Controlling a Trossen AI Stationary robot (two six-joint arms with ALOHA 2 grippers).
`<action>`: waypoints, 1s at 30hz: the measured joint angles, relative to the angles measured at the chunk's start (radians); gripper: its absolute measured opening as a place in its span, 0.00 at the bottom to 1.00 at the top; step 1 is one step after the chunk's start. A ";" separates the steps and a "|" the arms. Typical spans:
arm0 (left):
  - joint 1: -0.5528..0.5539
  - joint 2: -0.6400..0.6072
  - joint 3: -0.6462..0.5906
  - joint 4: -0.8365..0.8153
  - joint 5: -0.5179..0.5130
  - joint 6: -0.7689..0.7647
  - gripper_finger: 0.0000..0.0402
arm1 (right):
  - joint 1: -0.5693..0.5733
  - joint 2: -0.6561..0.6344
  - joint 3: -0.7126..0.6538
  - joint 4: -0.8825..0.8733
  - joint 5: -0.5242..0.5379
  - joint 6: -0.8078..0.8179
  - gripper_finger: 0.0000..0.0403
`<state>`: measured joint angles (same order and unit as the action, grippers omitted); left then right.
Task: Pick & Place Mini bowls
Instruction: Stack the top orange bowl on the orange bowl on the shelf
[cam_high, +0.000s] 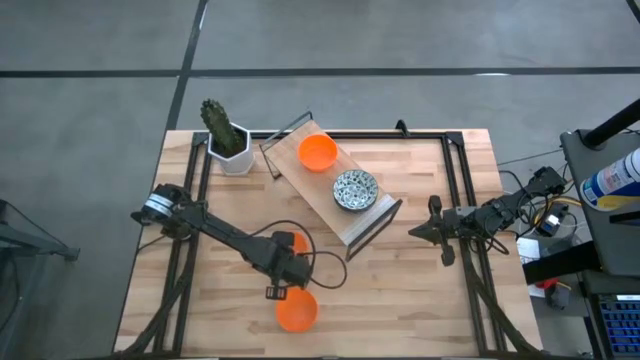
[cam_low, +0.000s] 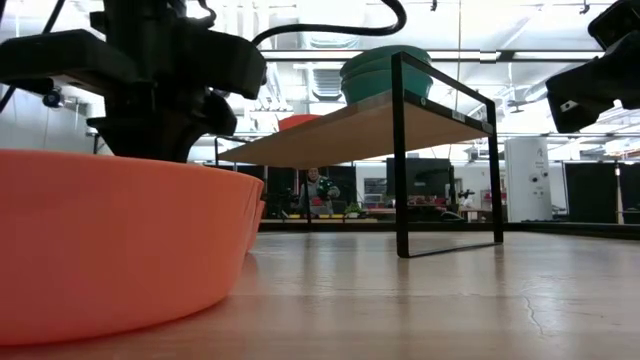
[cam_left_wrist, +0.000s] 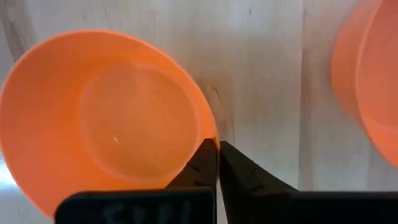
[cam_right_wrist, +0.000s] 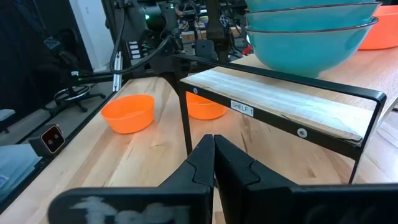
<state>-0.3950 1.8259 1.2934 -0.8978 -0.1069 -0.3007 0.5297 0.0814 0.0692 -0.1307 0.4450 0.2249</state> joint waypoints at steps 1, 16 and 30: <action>0.000 0.000 0.002 -0.010 0.000 -0.003 0.01 | 0.000 0.000 0.000 0.000 0.000 0.000 0.02; -0.045 -0.161 0.020 -0.162 -0.054 -0.122 0.00 | 0.000 0.000 0.000 0.000 0.000 0.000 0.02; 0.040 -0.402 0.185 -0.256 -0.314 0.016 0.00 | 0.000 0.000 0.000 0.000 0.000 0.000 0.02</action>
<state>-0.3553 1.4236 1.4785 -1.1541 -0.4206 -0.2850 0.5297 0.0814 0.0692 -0.1307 0.4450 0.2249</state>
